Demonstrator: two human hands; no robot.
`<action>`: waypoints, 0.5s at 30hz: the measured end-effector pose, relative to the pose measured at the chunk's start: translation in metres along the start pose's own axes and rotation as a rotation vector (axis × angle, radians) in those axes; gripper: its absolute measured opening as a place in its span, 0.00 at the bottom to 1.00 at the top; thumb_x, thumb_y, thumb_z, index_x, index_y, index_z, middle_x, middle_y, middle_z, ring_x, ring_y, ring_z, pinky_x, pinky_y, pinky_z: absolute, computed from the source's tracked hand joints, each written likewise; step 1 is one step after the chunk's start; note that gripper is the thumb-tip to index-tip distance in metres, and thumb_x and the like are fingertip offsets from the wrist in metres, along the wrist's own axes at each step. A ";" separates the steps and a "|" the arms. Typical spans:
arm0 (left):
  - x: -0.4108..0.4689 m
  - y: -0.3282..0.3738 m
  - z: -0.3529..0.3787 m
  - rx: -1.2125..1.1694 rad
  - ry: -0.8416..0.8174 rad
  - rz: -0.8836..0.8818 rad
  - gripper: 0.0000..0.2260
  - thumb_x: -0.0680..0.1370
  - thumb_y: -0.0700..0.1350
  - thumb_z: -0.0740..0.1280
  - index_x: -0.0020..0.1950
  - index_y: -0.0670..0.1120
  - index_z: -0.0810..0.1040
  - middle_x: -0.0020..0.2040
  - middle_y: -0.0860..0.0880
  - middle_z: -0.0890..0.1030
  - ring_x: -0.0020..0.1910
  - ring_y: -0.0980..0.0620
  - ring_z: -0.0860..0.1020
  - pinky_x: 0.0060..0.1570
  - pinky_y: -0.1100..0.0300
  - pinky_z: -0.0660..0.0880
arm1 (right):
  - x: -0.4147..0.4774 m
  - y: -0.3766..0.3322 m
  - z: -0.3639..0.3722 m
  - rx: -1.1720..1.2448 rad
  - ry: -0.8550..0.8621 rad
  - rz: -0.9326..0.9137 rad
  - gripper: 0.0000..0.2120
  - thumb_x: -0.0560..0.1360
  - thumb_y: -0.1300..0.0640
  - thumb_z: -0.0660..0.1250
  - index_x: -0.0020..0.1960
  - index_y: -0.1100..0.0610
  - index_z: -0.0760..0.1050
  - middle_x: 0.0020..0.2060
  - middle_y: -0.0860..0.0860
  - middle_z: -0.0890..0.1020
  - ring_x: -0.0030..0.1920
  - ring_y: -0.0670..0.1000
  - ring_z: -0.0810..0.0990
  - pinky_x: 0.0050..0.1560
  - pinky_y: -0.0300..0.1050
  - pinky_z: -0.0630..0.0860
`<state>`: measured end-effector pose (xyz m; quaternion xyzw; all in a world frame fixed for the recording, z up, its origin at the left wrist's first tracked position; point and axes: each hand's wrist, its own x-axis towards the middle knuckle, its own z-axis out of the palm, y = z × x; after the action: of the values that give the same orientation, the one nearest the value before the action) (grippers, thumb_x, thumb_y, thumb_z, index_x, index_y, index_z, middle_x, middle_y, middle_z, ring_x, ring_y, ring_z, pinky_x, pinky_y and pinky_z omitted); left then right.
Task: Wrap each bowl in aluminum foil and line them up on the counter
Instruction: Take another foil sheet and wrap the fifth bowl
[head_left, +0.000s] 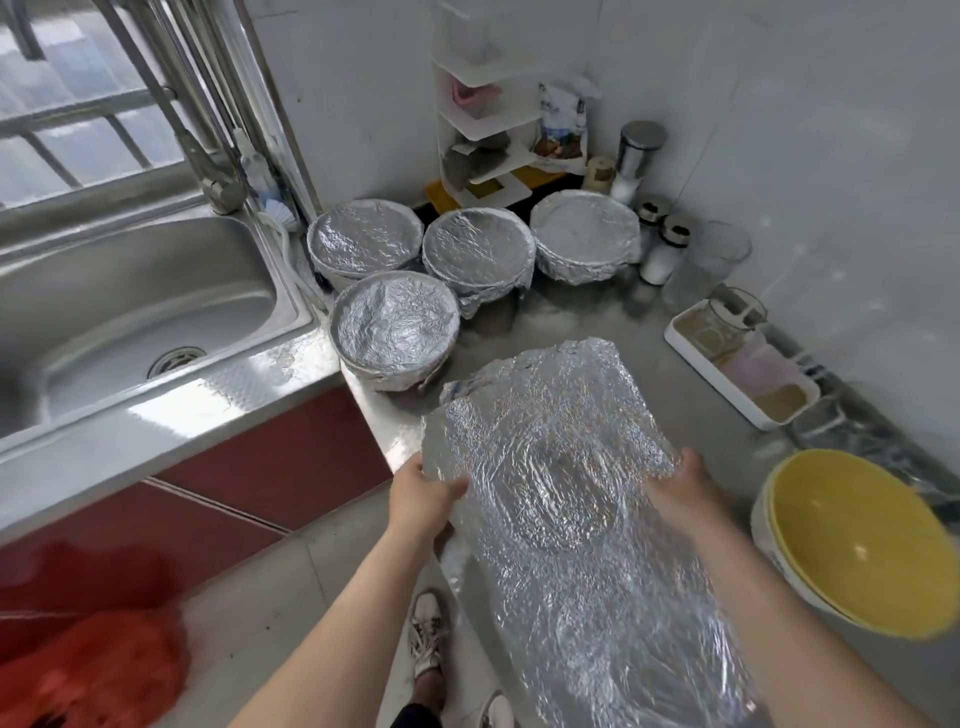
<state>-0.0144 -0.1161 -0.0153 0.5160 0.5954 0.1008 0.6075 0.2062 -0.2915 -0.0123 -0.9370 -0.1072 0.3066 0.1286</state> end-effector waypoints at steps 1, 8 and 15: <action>0.000 -0.003 0.002 0.028 0.025 0.004 0.13 0.72 0.36 0.75 0.54 0.43 0.78 0.44 0.46 0.84 0.41 0.48 0.82 0.42 0.54 0.79 | -0.001 0.002 0.002 0.001 -0.001 0.002 0.33 0.74 0.50 0.65 0.75 0.56 0.55 0.69 0.58 0.68 0.65 0.62 0.71 0.63 0.57 0.71; -0.022 0.001 0.013 0.220 0.166 0.254 0.08 0.74 0.36 0.69 0.35 0.41 0.77 0.32 0.50 0.77 0.33 0.51 0.73 0.34 0.59 0.67 | -0.013 0.025 0.011 0.147 0.075 0.046 0.22 0.69 0.48 0.70 0.58 0.57 0.69 0.52 0.56 0.77 0.53 0.60 0.77 0.51 0.52 0.76; -0.030 0.021 0.013 0.241 0.258 0.342 0.17 0.80 0.43 0.65 0.31 0.45 0.70 0.26 0.50 0.71 0.30 0.51 0.65 0.28 0.60 0.60 | -0.018 0.029 0.004 0.609 0.073 -0.047 0.11 0.78 0.55 0.65 0.39 0.58 0.77 0.24 0.50 0.68 0.28 0.50 0.65 0.33 0.44 0.62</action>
<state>-0.0017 -0.1354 0.0163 0.6608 0.5798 0.1954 0.4347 0.1929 -0.3232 -0.0142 -0.8629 -0.0271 0.2878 0.4145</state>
